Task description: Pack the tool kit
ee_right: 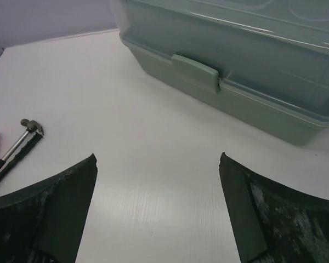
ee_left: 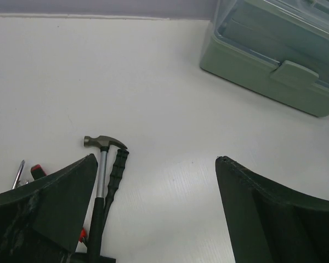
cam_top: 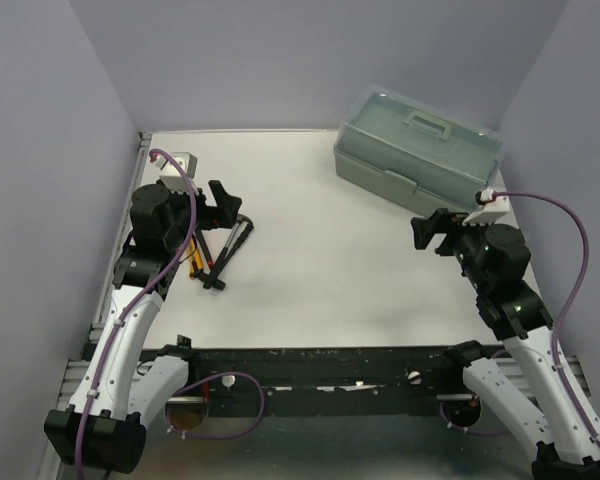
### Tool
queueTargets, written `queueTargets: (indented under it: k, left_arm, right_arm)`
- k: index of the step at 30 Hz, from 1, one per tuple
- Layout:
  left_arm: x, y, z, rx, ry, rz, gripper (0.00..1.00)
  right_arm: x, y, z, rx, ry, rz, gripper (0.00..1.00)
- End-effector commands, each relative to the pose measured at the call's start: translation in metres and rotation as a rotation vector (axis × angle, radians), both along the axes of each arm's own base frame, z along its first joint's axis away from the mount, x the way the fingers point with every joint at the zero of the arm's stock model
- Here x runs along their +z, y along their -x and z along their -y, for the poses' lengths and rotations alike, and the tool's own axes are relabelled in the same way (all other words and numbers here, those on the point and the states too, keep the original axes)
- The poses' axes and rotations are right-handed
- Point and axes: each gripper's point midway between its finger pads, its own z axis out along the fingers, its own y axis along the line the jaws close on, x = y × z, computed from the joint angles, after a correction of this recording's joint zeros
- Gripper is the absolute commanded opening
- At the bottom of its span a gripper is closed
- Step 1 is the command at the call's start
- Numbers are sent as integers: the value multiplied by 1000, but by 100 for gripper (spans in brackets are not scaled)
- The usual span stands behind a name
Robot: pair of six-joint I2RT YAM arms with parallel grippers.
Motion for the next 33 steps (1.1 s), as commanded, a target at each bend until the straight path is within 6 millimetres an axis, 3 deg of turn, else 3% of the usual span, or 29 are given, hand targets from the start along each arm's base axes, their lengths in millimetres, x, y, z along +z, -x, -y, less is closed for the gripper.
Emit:
queueTargets:
  k: [1, 4, 10, 16, 19, 27, 33]
  left_arm:
    - [6, -1, -7, 40, 4, 28, 99]
    - [3, -4, -11, 70, 3, 8, 99]
    - [7, -15, -13, 100, 14, -40, 99]
    - [38, -20, -7, 69, 23, -7, 99]
    - [45, -26, -3, 51, 27, -10, 99]
    - [-3, -32, -2, 33, -27, -89, 99]
    - [-5, -31, -7, 45, -57, -86, 99]
  right_arm:
    - [7, 2, 15, -67, 42, -29, 100]
    - [3, -6, 22, -117, 73, -102, 100]
    - [18, -27, 27, -137, 82, -167, 100]
    - [24, -52, 52, -181, 29, -216, 100]
    - [23, -68, 69, -205, -15, -259, 100]
    - [10, -114, 126, -339, -50, -359, 100]
    - [6, -142, 160, -402, -64, -387, 100]
